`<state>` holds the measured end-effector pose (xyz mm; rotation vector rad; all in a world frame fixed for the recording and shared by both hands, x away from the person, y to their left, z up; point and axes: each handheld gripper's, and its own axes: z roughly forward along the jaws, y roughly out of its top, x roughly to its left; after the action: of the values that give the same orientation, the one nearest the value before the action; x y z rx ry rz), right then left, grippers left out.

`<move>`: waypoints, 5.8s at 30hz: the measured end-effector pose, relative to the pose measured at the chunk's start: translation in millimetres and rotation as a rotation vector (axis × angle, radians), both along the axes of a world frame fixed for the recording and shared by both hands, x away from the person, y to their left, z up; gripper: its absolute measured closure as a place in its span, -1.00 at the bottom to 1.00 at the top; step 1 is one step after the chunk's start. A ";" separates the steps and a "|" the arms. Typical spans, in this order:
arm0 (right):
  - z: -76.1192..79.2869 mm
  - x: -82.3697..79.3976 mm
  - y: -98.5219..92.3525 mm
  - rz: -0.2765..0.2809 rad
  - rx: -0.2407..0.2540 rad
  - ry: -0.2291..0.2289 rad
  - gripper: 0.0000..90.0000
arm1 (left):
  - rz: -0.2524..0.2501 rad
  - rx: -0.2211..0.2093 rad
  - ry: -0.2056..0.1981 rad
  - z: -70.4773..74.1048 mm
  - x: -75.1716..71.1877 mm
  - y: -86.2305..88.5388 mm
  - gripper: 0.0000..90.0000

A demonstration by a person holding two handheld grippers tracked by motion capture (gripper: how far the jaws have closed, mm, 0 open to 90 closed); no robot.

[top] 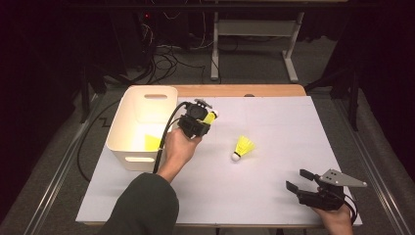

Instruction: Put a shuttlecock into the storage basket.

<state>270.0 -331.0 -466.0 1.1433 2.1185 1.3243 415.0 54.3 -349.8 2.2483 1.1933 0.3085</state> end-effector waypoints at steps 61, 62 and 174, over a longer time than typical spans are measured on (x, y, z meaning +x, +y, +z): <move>-0.2 0.1 0.8 0.003 -0.004 0.003 -0.39 | 0.000 -0.011 -0.012 33.1 0.0 21.3 0.97; -0.2 0.1 0.9 0.003 -0.004 0.003 -0.39 | 0.002 -0.013 -0.008 33.2 0.2 21.8 0.97; -0.2 0.1 0.5 0.002 -0.002 0.003 -0.39 | 0.099 -0.023 -0.028 58.8 -3.3 86.7 0.97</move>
<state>270.1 -330.5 -466.3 1.1441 2.1231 1.3217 411.7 141.0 -291.0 2.1622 1.2895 0.3613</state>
